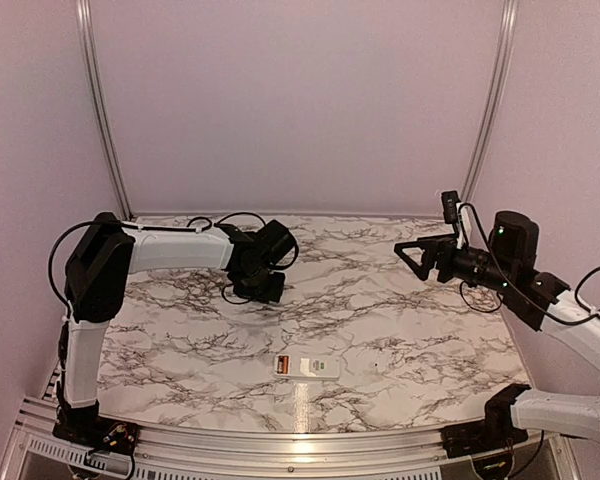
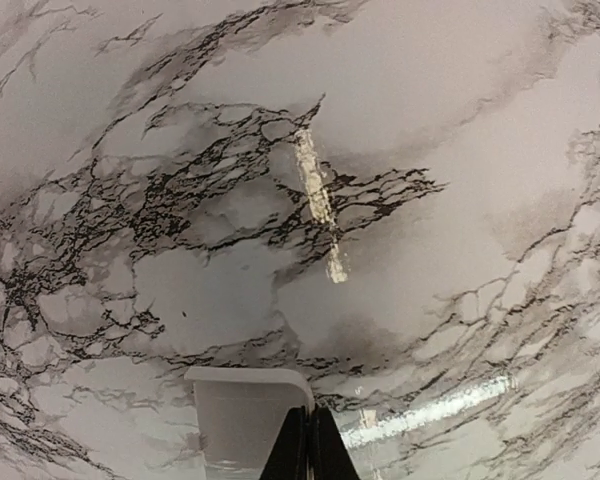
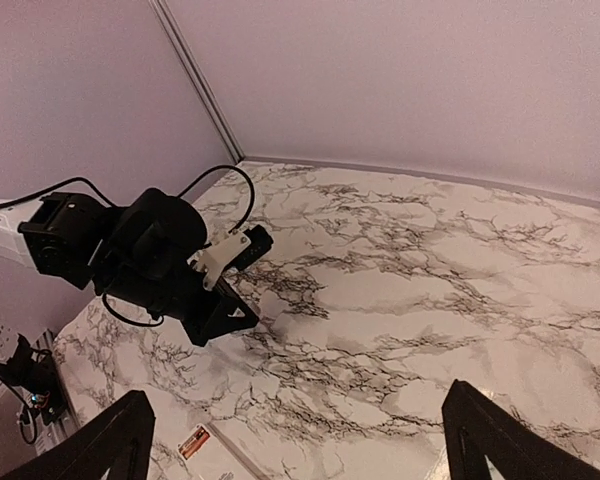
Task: Load the batteries into the remote control
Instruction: Pick up the battery cover from the center of the board, then pass from the left arm to the right
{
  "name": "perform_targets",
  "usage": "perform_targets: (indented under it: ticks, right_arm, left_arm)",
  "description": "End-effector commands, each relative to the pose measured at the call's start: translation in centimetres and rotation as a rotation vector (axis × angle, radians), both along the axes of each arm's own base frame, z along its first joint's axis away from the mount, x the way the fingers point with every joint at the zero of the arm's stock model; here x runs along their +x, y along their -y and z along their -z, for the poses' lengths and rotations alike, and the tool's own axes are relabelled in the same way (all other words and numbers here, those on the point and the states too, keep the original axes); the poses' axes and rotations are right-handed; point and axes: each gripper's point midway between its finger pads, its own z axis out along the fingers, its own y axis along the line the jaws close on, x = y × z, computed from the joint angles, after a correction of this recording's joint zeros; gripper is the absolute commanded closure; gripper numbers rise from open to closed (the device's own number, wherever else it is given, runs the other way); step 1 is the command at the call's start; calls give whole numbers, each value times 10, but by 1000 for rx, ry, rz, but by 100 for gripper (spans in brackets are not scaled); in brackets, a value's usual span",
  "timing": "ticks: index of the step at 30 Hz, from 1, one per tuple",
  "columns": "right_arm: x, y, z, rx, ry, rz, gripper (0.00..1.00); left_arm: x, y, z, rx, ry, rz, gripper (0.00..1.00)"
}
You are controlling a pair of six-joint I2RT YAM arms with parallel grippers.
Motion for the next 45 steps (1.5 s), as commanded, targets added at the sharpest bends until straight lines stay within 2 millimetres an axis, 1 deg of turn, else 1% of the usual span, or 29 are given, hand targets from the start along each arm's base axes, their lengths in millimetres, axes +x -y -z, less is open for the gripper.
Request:
perform_targets:
  ticks: [1, 2, 3, 4, 6, 9, 11, 14, 16, 18, 21, 22, 25, 27, 29, 32, 36, 40, 45]
  right_arm:
    - [5, -3, -11, 9, 63, -19, 1]
    - [3, -6, -13, 19, 72, -46, 1]
    - [1, -10, -16, 32, 80, -70, 1]
    - [-2, -13, -18, 45, 83, -93, 1]
    - [-7, -19, -24, 66, 99, -149, 1]
    - [-21, -29, -35, 87, 143, -253, 1]
    - [-36, -35, -46, 115, 194, -338, 1]
    - [-55, -44, -61, 148, 245, -432, 1]
    - [-70, -57, -66, 140, 267, -514, 2]
    - [-84, -71, -73, 124, 296, -580, 2]
    - [-102, -86, -88, 128, 358, -651, 4]
    - [-108, -90, -93, 140, 376, -682, 4]
    - [-125, -99, -109, 171, 429, -767, 6]
    - [-133, -107, -118, 183, 454, -812, 10]
    - [-137, -116, -123, 182, 461, -839, 16]
    - [-147, -130, -130, 182, 473, -907, 26]
    - [-162, -147, -135, 187, 475, -1001, 34]
    - [-172, -159, -136, 194, 451, -1070, 38]
    - [-188, -169, -137, 203, 442, -1145, 44]
  left_arm:
    - [-15, 37, -97, -278, 112, 221, 100]
    - [-26, 47, -111, -353, 110, 293, 100]
    - [-36, 57, -130, -442, 123, 366, 100]
    - [-47, 64, -145, -515, 125, 430, 100]
    - [-74, 77, -177, -663, 123, 589, 100]
    - [-120, 85, -225, -876, 117, 808, 100]
    - [-151, 83, -256, -1008, 117, 953, 100]
    - [-187, 72, -294, -1123, 168, 1122, 100]
    - [-209, 63, -311, -1165, 196, 1215, 100]
    - [-225, 56, -328, -1207, 227, 1292, 100]
    - [-250, 45, -347, -1272, 243, 1388, 100]
    - [-258, 42, -353, -1292, 248, 1419, 100]
    - [-275, 36, -365, -1336, 268, 1477, 100]
    - [-283, 34, -372, -1360, 282, 1505, 100]
    - [-290, 32, -376, -1373, 295, 1534, 100]
    - [-297, 32, -378, -1402, 320, 1561, 100]
    - [-304, 31, -379, -1445, 307, 1587, 100]
    - [-311, 33, -378, -1454, 297, 1624, 100]
    - [-311, 33, -377, -1454, 301, 1631, 100]
